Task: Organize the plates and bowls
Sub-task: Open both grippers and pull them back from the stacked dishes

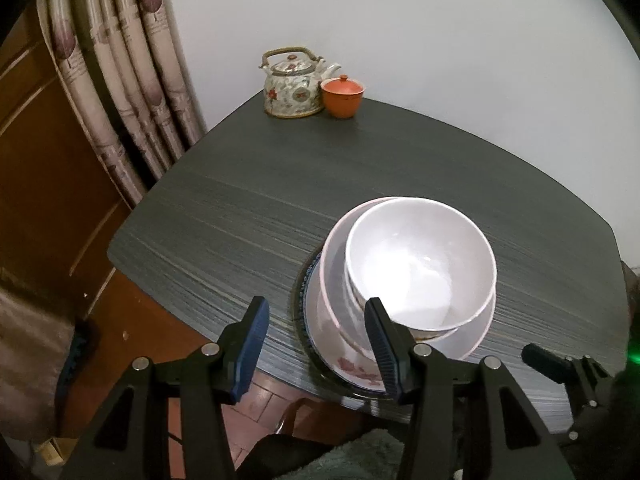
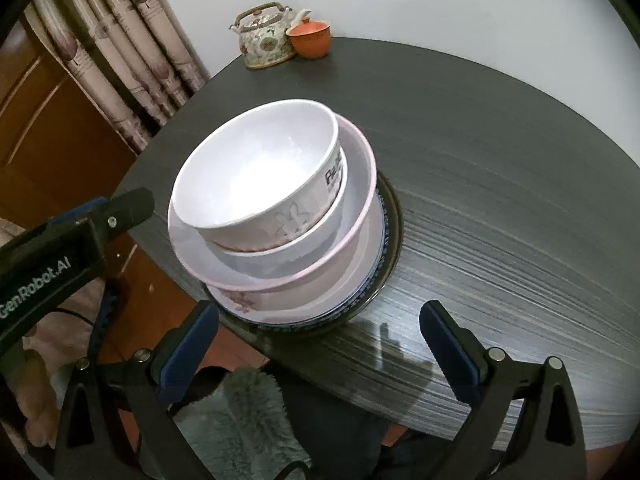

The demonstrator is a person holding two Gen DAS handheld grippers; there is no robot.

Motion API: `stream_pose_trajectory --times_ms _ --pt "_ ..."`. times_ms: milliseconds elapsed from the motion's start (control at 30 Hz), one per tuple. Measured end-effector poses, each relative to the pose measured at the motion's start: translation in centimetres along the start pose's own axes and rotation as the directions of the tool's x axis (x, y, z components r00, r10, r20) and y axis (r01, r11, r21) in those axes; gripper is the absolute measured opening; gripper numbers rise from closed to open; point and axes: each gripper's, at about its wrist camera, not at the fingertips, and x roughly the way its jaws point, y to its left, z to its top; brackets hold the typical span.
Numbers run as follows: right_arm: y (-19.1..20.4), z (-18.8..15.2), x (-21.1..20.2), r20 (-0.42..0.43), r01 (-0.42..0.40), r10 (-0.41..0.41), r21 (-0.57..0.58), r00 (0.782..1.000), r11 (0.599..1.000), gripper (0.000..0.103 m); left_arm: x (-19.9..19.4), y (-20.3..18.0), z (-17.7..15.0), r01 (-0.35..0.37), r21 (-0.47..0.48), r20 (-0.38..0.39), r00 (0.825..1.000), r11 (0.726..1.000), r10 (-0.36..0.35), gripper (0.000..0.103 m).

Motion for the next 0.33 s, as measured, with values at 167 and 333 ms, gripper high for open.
stream_pose_trajectory --times_ms 167,333 --pt "0.23 -0.38 -0.03 -0.003 -0.002 0.002 -0.005 1.000 1.000 0.100 -0.34 -0.28 -0.13 0.004 0.011 0.009 1.000 1.000 -0.004 0.051" --pt "0.13 -0.43 -0.03 -0.006 -0.003 0.003 -0.001 1.000 1.000 0.100 -0.11 -0.43 -0.24 0.000 0.013 -0.014 1.000 1.000 0.000 0.051"
